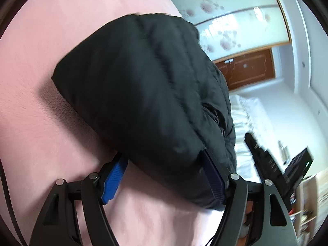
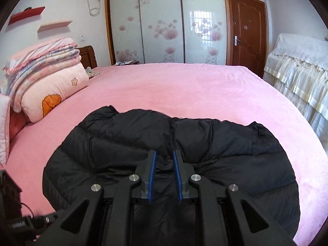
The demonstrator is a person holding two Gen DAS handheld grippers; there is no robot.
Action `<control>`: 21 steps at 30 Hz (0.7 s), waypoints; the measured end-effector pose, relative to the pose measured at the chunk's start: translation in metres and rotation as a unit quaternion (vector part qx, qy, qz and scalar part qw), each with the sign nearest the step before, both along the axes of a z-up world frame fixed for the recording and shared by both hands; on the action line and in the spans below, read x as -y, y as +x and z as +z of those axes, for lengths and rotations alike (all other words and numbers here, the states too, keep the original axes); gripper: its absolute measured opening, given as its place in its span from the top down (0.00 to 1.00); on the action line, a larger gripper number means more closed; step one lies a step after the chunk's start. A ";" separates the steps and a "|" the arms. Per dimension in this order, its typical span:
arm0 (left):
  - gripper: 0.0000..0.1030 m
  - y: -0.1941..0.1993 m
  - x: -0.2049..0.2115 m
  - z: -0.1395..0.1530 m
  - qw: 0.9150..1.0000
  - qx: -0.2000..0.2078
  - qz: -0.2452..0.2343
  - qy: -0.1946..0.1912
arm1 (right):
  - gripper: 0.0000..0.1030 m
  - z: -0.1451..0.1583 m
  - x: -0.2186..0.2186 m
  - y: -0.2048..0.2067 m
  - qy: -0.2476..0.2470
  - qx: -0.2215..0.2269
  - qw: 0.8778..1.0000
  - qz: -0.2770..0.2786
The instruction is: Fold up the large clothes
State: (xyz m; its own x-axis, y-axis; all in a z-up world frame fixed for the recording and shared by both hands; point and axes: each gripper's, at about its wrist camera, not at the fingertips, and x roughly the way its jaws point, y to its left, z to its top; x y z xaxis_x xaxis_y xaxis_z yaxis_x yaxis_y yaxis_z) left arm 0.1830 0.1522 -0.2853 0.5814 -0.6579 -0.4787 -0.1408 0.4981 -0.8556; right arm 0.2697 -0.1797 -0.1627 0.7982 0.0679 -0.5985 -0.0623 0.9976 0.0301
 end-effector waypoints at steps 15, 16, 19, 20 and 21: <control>0.19 0.042 -0.013 -0.013 0.990 0.082 -0.012 -0.116 | 0.85 -0.071 0.003 0.028 -0.012 -0.073 0.997 -0.018; 0.18 0.047 -0.011 -0.012 0.990 0.082 -0.011 -0.110 | 0.85 -0.073 0.002 0.028 -0.013 -0.073 0.997 -0.016; 0.18 0.056 -0.006 -0.007 0.994 0.070 -0.008 -0.081 | 0.85 -0.076 0.002 0.028 -0.010 -0.076 0.997 -0.011; 0.18 0.060 -0.002 -0.006 0.996 0.066 -0.005 -0.067 | 0.85 -0.077 0.002 0.029 -0.009 -0.077 0.997 -0.009; 0.18 0.064 0.003 -0.002 0.996 0.064 -0.004 -0.055 | 0.85 -0.078 0.002 0.029 -0.008 -0.079 0.997 -0.006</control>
State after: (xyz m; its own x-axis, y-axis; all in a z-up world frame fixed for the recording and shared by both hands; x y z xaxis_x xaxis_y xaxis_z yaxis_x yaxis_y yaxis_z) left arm 0.2474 0.1493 -0.2878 0.6278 -0.7067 -0.3262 -0.0243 0.4011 -0.9157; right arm 0.2988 -0.1821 -0.2410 0.6951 0.0482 -0.7173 -0.0451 0.9987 0.0234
